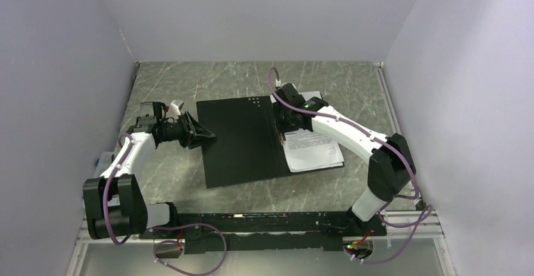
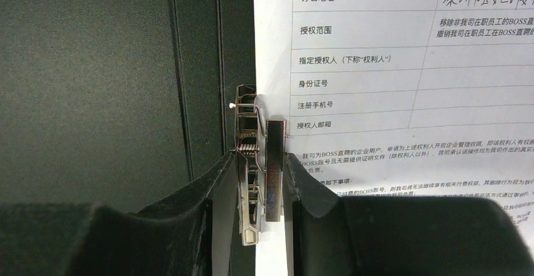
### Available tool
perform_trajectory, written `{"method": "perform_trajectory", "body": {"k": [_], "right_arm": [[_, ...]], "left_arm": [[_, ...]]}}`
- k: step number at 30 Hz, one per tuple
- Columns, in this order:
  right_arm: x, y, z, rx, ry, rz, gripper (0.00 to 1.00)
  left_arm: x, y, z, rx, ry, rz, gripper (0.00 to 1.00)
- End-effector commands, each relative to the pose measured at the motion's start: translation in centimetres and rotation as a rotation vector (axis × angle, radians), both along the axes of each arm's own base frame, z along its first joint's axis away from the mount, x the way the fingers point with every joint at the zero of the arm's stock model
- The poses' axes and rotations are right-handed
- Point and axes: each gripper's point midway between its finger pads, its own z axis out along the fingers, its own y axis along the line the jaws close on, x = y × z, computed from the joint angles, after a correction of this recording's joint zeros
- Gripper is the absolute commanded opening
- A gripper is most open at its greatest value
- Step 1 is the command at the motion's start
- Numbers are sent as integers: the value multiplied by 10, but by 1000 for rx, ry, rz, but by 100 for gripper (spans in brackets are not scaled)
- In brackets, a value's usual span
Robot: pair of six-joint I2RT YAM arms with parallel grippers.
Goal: Put the files into the folder
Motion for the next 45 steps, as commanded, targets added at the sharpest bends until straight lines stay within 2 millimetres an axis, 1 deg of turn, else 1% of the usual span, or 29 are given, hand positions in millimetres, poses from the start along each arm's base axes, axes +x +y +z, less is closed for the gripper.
{"method": "perform_trajectory", "body": {"k": [1, 3, 5, 11, 16, 18, 19, 22, 25, 26, 27, 30, 33, 34, 37, 39, 41, 43, 45], "right_arm": [[6, 8, 24, 83, -66, -7, 0], [5, 7, 22, 81, -60, -8, 0], [5, 7, 20, 81, -57, -8, 0], [0, 15, 10, 98, -29, 1, 0], [-7, 29, -10, 88, 13, 17, 0], [-9, 35, -16, 73, 24, 24, 0], [-10, 37, -18, 66, 28, 26, 5], [-9, 37, -19, 54, 29, 22, 28], [-7, 33, -12, 44, 9, 11, 48], [-6, 31, -8, 40, -1, 6, 53], [-5, 29, -5, 33, -12, 0, 57], [-5, 19, 3, 11, -38, -13, 67], [-4, 5, 5, -19, -55, -39, 70], [-3, -3, 4, -33, -58, -55, 70], [1, -35, -4, -110, -67, -122, 69], [3, -61, -11, -173, -74, -183, 67], [3, -81, -18, -207, -63, -226, 64], [2, -93, -26, -205, -45, -246, 63], [1, -101, -34, -187, -26, -258, 62]], "left_arm": [[-9, -6, 14, -34, -53, -55, 32], [-12, -6, 11, -32, -41, -59, 14], [-13, -6, 10, -33, -34, -62, 4], [-17, -5, 17, -13, -41, -80, 3], [-20, -3, 28, 10, -57, -100, 3], [-21, -2, 29, 24, -56, -103, 3], [-22, -1, 28, 35, -49, -104, 3], [-25, 3, 24, 82, -32, -103, 3], [-27, 6, 23, 108, -24, -104, 3], [-27, 5, 24, 105, -22, -108, 3], [-28, 5, 25, 103, -18, -110, 3], [-27, 8, 27, 125, -10, -111, 3], [-29, 13, 25, 174, 10, -99, 3], [-28, 17, 25, 204, 13, -94, 3], [-28, 25, 23, 270, 26, -76, 3], [-25, 26, 27, 273, 18, -72, 3], [-23, 27, 31, 280, 11, -69, 3], [-21, 27, 35, 283, 6, -68, 3], [-20, 29, 36, 294, 6, -65, 3]]}}
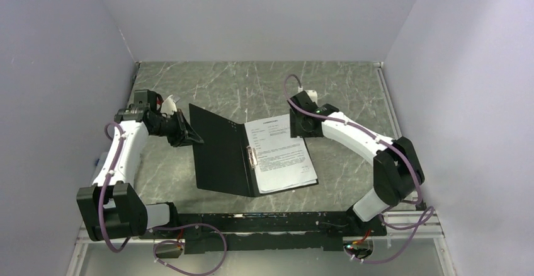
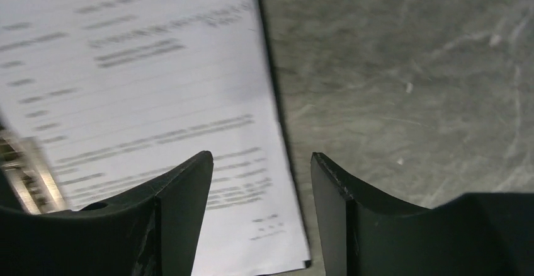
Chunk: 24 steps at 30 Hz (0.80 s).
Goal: Put the files into the folder
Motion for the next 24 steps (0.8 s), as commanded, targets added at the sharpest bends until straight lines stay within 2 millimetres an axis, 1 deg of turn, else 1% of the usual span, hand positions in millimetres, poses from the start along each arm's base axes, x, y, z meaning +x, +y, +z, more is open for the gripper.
{"method": "perform_trajectory", "body": {"k": [1, 6, 9, 11, 14, 21, 24], "right_arm": [[-2, -29, -8, -9, 3, -49, 61], [-5, -33, -30, 62, 58, -59, 56], [-3, -30, -40, 128, 81, -51, 49], [-3, -30, -48, 165, 103, -56, 46], [-2, -27, -56, 219, 124, -56, 46], [1, -15, -68, 328, 169, -35, 51], [0, -14, -74, 358, 185, -34, 51]], "left_arm": [[6, 3, 15, 22, -35, -4, 3], [7, 8, 13, 81, -33, -6, 3], [8, 9, 14, 99, -38, -5, 3], [9, 9, 15, 107, -39, -8, 3], [10, 7, 16, 106, -39, -16, 3], [9, 6, 15, 115, -36, -27, 3], [10, 6, 16, 117, -37, -28, 3]]}}
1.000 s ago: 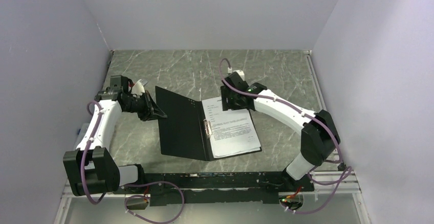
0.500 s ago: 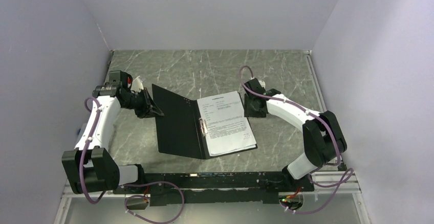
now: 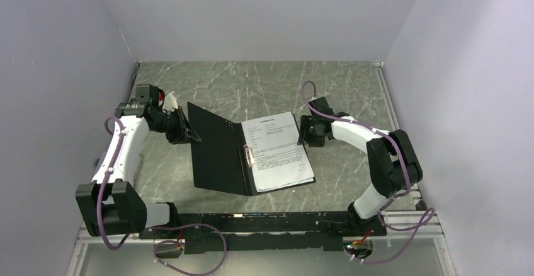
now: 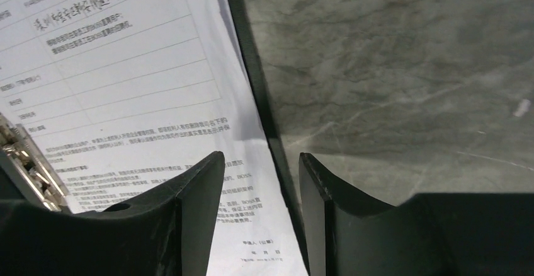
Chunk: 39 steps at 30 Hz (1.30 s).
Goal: Put the files into the folder
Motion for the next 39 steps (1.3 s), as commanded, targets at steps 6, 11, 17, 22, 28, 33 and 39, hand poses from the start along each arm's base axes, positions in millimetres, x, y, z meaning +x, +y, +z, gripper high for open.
{"method": "perform_trajectory", "body": {"k": [6, 11, 17, 22, 28, 33, 39], "right_arm": [[0, 11, -17, 117, 19, 15, 51], [-12, 13, -30, 154, 54, 28, 52], [-22, 22, -32, 219, 66, 48, 55], [-27, 30, -31, 272, 70, 69, 56], [-34, 40, -33, 316, 84, 89, 56], [-39, 49, -34, 330, 90, 109, 57], [-43, 57, -34, 334, 95, 126, 57]], "left_arm": [[7, -3, 15, -4, -44, -22, 3], [10, -5, 19, -14, -54, -24, 4], [14, -8, 26, -30, -74, -30, 26], [17, -13, 34, -66, -92, -38, 40], [19, -22, 46, -124, -115, -58, 48], [24, -31, 63, -193, -164, -74, 53], [29, -46, 88, -290, -255, -92, 71]]}}
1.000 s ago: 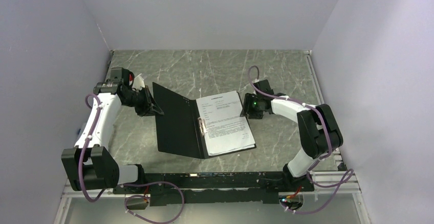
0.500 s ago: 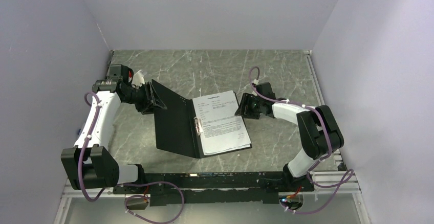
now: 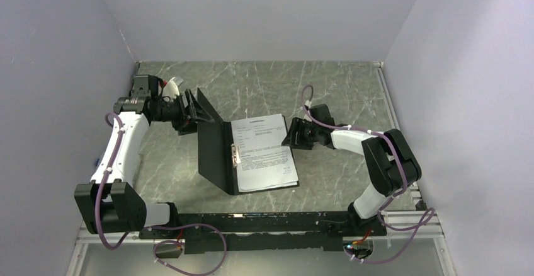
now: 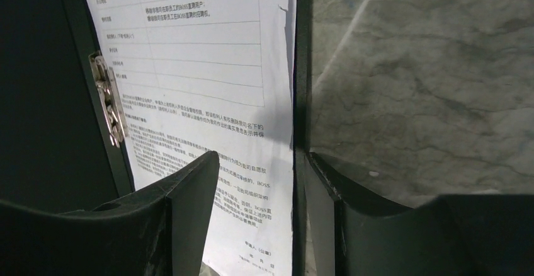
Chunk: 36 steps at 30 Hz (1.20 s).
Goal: Put the files into the folder
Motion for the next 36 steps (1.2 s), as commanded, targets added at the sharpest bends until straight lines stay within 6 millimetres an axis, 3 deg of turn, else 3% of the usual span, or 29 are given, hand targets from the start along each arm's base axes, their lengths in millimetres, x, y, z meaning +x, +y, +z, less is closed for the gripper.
{"method": "perform_trajectory", "body": {"k": [1, 6, 13, 18, 29, 36], "right_arm": [[-36, -4, -32, -59, 142, 22, 57], [-39, 6, -30, -50, 139, 39, 58], [-44, 20, -28, -23, 134, 56, 59], [-49, 26, -28, -4, 141, 56, 60], [-50, 20, -18, -1, 111, 13, 61], [-52, 1, -8, -63, 80, -51, 61]], "left_arm": [[8, -18, 43, -122, -150, -39, 74], [12, -30, 53, -182, -189, -56, 93], [13, -59, 55, -251, -215, -118, 93], [13, -79, 45, -273, -195, -148, 93], [3, -136, -14, -272, -90, -212, 93], [-1, -158, -57, -229, -28, -229, 93]]}}
